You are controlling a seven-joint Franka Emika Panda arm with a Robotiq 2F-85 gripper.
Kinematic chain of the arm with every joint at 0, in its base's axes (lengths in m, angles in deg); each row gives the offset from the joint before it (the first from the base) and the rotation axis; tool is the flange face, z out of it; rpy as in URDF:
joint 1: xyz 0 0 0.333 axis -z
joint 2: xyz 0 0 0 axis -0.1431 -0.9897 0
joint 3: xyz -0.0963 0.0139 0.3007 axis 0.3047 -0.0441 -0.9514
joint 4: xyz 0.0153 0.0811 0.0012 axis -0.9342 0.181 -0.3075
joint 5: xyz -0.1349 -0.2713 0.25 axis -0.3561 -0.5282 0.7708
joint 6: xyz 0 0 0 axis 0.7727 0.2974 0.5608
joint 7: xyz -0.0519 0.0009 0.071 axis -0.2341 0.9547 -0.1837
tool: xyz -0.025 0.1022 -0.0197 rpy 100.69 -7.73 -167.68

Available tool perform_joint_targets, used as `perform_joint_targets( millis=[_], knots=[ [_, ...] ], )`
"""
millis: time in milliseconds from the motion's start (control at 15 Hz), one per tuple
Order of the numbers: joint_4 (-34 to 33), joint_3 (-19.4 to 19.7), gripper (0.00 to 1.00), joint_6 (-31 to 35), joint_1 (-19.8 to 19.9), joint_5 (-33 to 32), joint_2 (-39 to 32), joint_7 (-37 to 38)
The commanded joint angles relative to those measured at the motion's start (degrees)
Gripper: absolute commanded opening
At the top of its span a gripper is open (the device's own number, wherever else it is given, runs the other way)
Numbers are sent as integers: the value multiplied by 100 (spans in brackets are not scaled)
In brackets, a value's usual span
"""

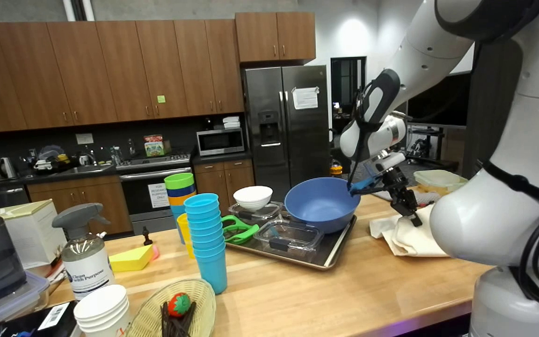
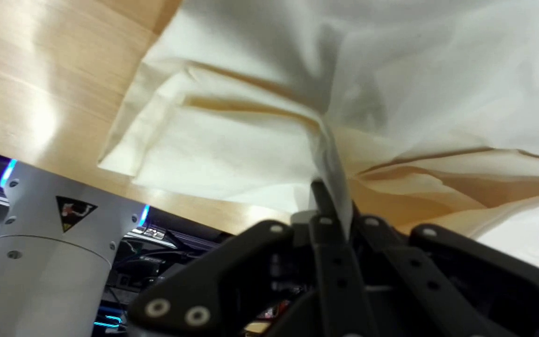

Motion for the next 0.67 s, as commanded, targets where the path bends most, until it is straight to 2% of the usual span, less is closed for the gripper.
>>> perform_joint_targets(
  millis=[0, 200, 400, 600],
  knots=[
    [353, -1173, 1, 190, 1117, 549, 612, 212],
    [454, -2120, 1, 332, 1817, 1148, 872, 220],
    [497, -2742, 1, 631, 2051, 1392, 887, 254],
    [556, -3112, 1, 967, 2081, 1258, 885, 254]
  ],
)
